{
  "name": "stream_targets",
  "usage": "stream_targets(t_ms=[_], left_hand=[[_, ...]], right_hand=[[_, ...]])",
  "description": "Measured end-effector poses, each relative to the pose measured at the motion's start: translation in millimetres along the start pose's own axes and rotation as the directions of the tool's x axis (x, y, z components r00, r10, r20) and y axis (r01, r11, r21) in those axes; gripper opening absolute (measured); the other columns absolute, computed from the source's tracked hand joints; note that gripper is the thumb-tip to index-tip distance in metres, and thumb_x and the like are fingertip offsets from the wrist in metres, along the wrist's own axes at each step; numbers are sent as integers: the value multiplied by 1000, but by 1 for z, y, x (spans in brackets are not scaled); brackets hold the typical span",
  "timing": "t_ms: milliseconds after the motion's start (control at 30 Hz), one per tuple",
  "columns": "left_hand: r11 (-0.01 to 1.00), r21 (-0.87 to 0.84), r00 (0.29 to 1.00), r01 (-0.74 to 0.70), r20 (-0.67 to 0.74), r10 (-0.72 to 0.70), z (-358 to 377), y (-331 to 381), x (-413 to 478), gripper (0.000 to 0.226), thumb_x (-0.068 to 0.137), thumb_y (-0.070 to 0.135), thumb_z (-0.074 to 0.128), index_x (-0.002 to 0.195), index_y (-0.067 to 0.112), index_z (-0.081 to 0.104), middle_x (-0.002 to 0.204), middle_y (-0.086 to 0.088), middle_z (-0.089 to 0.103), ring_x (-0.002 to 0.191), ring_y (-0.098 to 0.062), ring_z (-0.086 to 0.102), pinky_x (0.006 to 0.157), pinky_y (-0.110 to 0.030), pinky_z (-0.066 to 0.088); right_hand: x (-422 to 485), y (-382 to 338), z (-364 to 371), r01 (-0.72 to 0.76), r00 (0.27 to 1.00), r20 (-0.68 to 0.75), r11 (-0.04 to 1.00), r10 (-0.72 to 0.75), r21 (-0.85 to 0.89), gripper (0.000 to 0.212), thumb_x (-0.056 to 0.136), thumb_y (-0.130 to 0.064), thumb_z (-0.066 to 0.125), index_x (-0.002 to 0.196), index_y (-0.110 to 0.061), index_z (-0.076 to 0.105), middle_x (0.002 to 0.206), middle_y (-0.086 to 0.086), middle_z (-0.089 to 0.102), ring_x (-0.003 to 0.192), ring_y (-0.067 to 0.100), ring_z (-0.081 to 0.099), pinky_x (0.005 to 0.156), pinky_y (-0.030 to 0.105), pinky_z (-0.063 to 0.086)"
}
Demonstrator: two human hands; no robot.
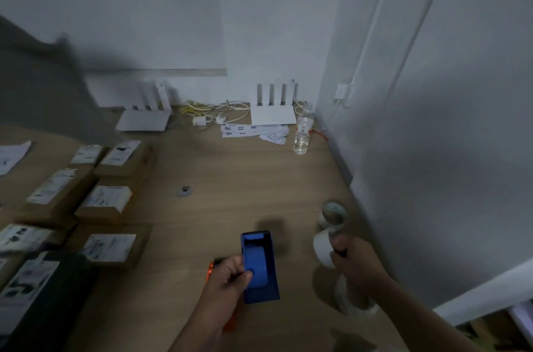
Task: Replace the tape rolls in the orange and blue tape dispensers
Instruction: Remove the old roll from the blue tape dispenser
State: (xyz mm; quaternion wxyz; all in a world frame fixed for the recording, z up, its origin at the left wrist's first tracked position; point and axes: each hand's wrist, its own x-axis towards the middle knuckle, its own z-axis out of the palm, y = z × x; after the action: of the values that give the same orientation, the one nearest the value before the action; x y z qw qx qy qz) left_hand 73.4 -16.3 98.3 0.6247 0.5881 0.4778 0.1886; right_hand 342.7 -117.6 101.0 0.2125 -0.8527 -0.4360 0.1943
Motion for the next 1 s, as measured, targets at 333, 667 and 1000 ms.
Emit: stream_targets(t_ms=[333, 667, 1000], left_hand=[[998, -35, 997, 56, -54, -58, 4, 5, -5, 30, 102, -4, 54, 95, 18, 73, 82, 10, 81, 75, 3, 73, 72, -24, 50], [998, -31, 996, 50, -71, -52, 7, 8, -4, 20, 103, -2, 54, 100, 8, 71, 83, 11, 80, 82, -3, 73, 65, -11, 56], [996, -60, 996, 59, -65, -63, 8, -1, 0, 16, 102, -3, 54, 109, -2, 68, 89, 9, 82, 80, 3, 74, 64, -6, 57]], right_hand=[[42, 27, 16, 129, 958, 285, 909, -11, -397, 42, 95, -15, 41, 137, -17, 49, 145, 13, 49, 130, 29, 50, 107, 33, 39], [80, 58, 43, 172, 916, 396, 826, 66, -536, 53, 100, -13, 41, 152, -9, 27, 156, 14, 33, 142, 28, 36, 116, 32, 24], [92, 73, 51, 189, 941, 337, 799, 18, -571, 43, 98, -13, 43, 141, -11, 43, 146, 13, 48, 130, 29, 50, 108, 35, 39]])
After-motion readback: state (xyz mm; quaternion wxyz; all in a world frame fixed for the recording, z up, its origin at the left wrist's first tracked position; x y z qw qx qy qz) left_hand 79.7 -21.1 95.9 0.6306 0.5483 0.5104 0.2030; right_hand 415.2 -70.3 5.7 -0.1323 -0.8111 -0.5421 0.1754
